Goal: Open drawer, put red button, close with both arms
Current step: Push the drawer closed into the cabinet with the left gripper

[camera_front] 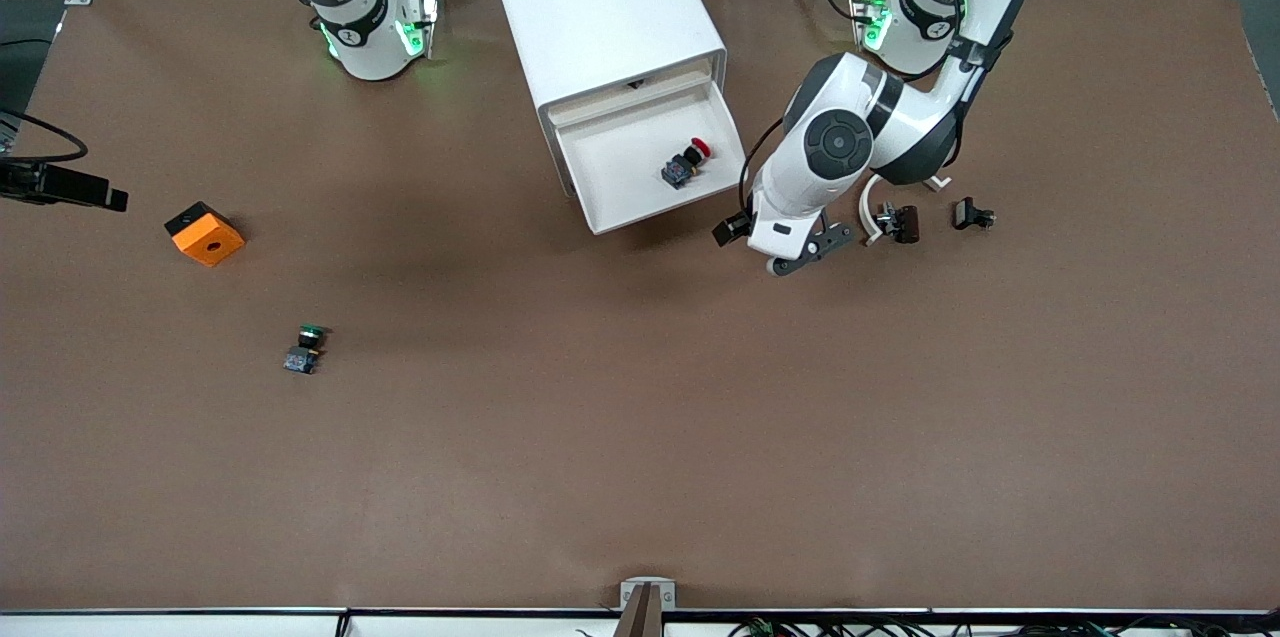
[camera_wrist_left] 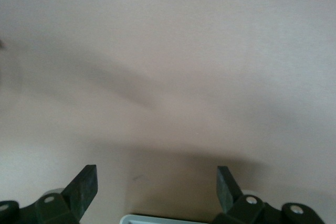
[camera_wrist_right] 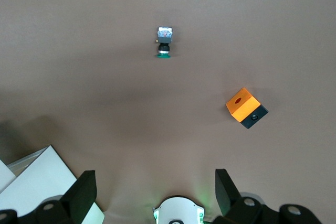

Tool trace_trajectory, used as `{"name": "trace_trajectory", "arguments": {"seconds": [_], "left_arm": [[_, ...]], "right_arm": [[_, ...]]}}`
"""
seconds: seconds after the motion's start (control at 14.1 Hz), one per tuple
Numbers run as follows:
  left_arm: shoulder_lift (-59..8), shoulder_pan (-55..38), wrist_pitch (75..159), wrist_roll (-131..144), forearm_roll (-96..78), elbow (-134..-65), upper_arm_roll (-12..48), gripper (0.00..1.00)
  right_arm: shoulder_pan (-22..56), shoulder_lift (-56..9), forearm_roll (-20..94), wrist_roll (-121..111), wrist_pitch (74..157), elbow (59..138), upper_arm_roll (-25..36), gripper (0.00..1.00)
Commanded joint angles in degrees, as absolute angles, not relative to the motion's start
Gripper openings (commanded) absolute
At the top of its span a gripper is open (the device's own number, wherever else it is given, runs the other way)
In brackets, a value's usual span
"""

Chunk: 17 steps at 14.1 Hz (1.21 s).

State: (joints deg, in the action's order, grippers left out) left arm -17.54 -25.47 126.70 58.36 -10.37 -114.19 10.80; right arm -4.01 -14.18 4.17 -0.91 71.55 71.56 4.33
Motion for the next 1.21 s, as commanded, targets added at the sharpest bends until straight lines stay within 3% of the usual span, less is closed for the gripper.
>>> {"name": "trace_trajectory", "arguments": {"seconds": [0.0,1.14], "left_arm": [[-18.5,-27.9,125.1,62.0,-9.1,-110.2,10.5,1.00],[-22.6,-33.5,125.3,67.8,-3.7,-105.7,10.8,1.00]], "right_arm": [[-5.0,-13.7,0.9,-7.0,71.5,71.9,3.5,1.00],[-5.4,-13.8,-0.3,-10.7,71.9,71.9,3.3,1.00]]}}
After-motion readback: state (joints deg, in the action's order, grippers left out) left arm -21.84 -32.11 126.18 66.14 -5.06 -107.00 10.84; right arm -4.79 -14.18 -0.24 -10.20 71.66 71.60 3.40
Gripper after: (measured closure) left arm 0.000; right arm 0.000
